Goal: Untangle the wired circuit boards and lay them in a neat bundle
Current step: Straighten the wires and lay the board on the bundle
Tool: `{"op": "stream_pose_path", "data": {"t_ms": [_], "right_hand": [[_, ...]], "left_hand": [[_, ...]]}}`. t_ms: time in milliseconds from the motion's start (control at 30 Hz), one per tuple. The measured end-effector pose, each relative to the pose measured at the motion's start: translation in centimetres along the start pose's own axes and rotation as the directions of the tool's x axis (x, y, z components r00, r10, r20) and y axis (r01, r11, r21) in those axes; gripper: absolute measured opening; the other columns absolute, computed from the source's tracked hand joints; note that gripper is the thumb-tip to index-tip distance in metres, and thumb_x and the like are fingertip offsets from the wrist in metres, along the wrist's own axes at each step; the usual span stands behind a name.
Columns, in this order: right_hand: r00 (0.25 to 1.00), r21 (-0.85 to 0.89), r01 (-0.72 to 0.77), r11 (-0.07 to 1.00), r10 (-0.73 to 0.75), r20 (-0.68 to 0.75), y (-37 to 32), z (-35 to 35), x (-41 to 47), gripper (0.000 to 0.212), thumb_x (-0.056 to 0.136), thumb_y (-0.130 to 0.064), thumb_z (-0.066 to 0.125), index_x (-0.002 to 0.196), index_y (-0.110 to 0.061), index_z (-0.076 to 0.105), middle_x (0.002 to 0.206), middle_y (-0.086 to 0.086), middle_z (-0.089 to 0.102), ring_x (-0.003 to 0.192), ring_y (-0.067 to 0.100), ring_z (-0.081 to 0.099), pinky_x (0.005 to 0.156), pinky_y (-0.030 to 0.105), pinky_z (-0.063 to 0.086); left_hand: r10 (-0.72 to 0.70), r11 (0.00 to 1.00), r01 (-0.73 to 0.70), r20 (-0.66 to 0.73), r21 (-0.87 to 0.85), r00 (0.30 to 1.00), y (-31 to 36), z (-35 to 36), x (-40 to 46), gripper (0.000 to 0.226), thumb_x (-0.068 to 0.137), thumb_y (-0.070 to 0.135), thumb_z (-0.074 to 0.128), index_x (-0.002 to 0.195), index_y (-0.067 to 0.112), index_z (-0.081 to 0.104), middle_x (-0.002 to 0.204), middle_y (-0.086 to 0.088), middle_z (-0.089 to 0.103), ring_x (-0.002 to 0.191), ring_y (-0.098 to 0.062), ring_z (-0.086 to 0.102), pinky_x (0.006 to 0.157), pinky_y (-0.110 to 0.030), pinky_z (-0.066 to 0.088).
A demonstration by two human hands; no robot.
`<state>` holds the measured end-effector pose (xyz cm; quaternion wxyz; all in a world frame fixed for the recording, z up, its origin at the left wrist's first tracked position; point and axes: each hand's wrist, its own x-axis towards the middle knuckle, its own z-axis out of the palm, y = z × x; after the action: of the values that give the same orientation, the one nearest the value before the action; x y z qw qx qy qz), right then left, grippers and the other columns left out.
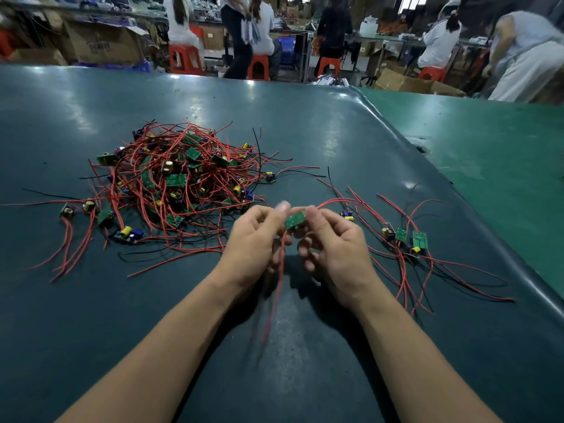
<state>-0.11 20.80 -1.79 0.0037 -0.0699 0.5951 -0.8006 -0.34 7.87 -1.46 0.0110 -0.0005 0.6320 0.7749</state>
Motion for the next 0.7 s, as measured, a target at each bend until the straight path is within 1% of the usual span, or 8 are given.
{"op": "stream_pose_path", "data": {"t_ms": [33, 100, 200, 267, 333, 433, 533, 700], "right_hand": [[1.000, 0.047, -0.015, 0.999, 0.015, -0.013, -0.1, -0.2, 0.1, 0.020, 0.094, -0.026, 0.058, 0.089, -0.013, 0.073, 0.064, 0.005, 0.063, 0.043, 0.010, 0.049, 0.035, 0.018, 0.036], [0.999, 0.074, -0.029, 0.997, 0.031, -0.023, -0.2, -0.4, 0.2, 0.024, 0.099, -0.017, 0.051, 0.091, -0.012, 0.073, 0.065, 0.004, 0.064, 0.045, 0.009, 0.053, 0.036, 0.017, 0.038], [0.999, 0.043, -0.034, 0.998, 0.036, -0.032, -0.2, -0.4, 0.2, 0.021, 0.099, -0.014, 0.052, 0.094, -0.016, 0.073, 0.066, 0.001, 0.063, 0.049, 0.009, 0.057, 0.041, 0.018, 0.043], [0.997, -0.043, -0.028, 0.999, 0.025, -0.078, -0.1, -0.5, 0.3, 0.018, 0.096, -0.016, 0.058, 0.087, -0.020, 0.073, 0.069, 0.002, 0.062, 0.053, 0.011, 0.055, 0.046, 0.021, 0.046], [0.992, -0.103, 0.001, 0.995, -0.013, -0.123, -0.1, -0.9, 0.4, 0.019, 0.094, -0.019, 0.062, 0.076, -0.020, 0.069, 0.068, 0.003, 0.058, 0.052, 0.011, 0.049, 0.048, 0.024, 0.042], [0.993, -0.028, -0.037, 0.999, 0.033, -0.116, -0.3, -1.3, 0.6, 0.021, 0.090, -0.025, 0.068, 0.069, -0.019, 0.068, 0.055, -0.001, 0.048, 0.041, 0.009, 0.040, 0.040, 0.017, 0.033], [0.996, -0.026, -0.090, 0.996, 0.090, -0.028, -0.2, -1.3, 0.5, 0.021, 0.079, -0.038, 0.072, 0.073, -0.018, 0.072, 0.063, 0.014, 0.045, 0.044, 0.015, 0.039, 0.043, 0.018, 0.028], [0.998, -0.043, -0.064, 0.997, 0.063, -0.016, 0.0, -1.3, 0.5, 0.021, 0.090, -0.022, 0.067, 0.071, -0.014, 0.072, 0.048, 0.001, 0.038, 0.034, 0.008, 0.028, 0.037, 0.015, 0.022]], "left_hand": [[-0.021, 0.999, 0.022, 0.037, -0.048, 0.999, -0.1, 0.0, -0.1, 0.028, 0.087, 0.038, 0.065, 0.087, 0.015, 0.049, 0.061, -0.002, 0.061, 0.035, -0.012, 0.040, 0.035, -0.017, 0.030], [-0.069, 0.992, 0.081, 0.125, -0.095, 0.990, -0.2, -0.1, -0.2, 0.037, 0.076, 0.037, 0.070, 0.097, 0.012, 0.052, 0.065, -0.003, 0.066, 0.037, -0.011, 0.045, 0.035, -0.017, 0.033], [-0.058, 0.995, 0.075, 0.206, -0.072, 0.977, -0.3, -0.3, -0.3, 0.021, 0.077, 0.032, 0.068, 0.080, 0.014, 0.058, 0.057, 0.000, 0.062, 0.037, -0.009, 0.046, 0.036, -0.017, 0.035], [-0.066, 0.994, 0.082, 0.203, -0.075, 0.977, -0.2, -0.4, -0.2, 0.017, 0.075, 0.027, 0.070, 0.072, 0.015, 0.057, 0.055, 0.001, 0.059, 0.038, -0.010, 0.047, 0.037, -0.017, 0.037], [-0.073, 0.994, 0.088, 0.213, -0.063, 0.974, -0.4, -0.5, -0.2, 0.018, 0.071, 0.027, 0.071, 0.068, 0.016, 0.057, 0.056, -0.002, 0.060, 0.038, -0.011, 0.048, 0.037, -0.018, 0.038], [-0.078, 0.996, 0.085, 0.256, -0.016, 0.963, -0.2, -0.5, -0.3, 0.024, 0.066, 0.033, 0.073, 0.069, 0.016, 0.058, 0.059, -0.005, 0.062, 0.038, -0.013, 0.049, 0.037, -0.018, 0.039], [-0.069, 0.997, 0.075, 0.261, -0.012, 0.963, -0.1, -0.5, -0.4, 0.026, 0.065, 0.035, 0.072, 0.072, 0.015, 0.056, 0.056, -0.003, 0.059, 0.037, -0.012, 0.047, 0.037, -0.017, 0.037], [-0.002, 0.994, -0.029, 0.278, 0.108, 0.961, -0.4, -0.2, -0.7, 0.028, 0.075, 0.042, 0.067, 0.068, 0.019, 0.054, 0.053, -0.007, 0.056, 0.035, -0.015, 0.047, 0.035, -0.017, 0.034]]}}
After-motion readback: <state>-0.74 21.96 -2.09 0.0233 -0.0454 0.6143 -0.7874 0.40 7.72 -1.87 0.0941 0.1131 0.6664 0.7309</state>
